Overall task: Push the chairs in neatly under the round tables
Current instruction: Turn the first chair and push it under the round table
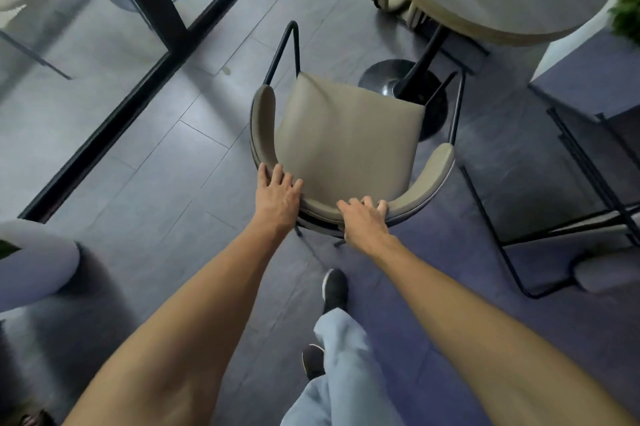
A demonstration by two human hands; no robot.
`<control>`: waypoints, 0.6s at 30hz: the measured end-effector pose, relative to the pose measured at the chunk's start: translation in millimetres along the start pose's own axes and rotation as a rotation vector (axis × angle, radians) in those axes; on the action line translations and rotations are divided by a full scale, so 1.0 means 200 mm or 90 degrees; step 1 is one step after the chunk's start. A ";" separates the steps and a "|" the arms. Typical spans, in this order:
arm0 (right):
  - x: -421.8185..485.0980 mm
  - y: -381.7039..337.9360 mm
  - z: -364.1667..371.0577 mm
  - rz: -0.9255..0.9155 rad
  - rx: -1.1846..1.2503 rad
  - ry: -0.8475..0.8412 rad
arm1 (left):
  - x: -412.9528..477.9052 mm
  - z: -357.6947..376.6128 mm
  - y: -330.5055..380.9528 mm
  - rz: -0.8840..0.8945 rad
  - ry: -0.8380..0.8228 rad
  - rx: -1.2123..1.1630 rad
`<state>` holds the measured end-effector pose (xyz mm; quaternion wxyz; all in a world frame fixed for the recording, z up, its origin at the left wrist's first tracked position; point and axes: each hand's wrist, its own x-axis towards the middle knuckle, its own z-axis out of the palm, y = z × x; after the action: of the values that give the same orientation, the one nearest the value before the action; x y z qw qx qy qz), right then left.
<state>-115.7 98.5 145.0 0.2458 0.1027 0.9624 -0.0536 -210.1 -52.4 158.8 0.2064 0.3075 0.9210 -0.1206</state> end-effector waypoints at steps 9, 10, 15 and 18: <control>0.40 -0.25 -0.19 0.062 0.038 0.015 | 0.37 -0.15 -0.46 0.067 0.005 0.015; 0.46 -0.29 -0.22 0.069 0.049 0.013 | 0.42 -0.18 -0.51 0.070 0.002 0.019; 0.72 -0.52 -0.34 0.120 0.091 0.034 | 0.64 -0.25 -0.79 0.091 0.017 0.046; 0.81 -0.60 -0.36 0.149 0.098 0.030 | 0.75 -0.26 -0.91 0.115 0.015 0.058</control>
<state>-315.5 21.5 136.4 0.2194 0.2341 0.9423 -0.0959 -446.7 -100.3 153.9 0.1917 0.3999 0.8853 -0.1399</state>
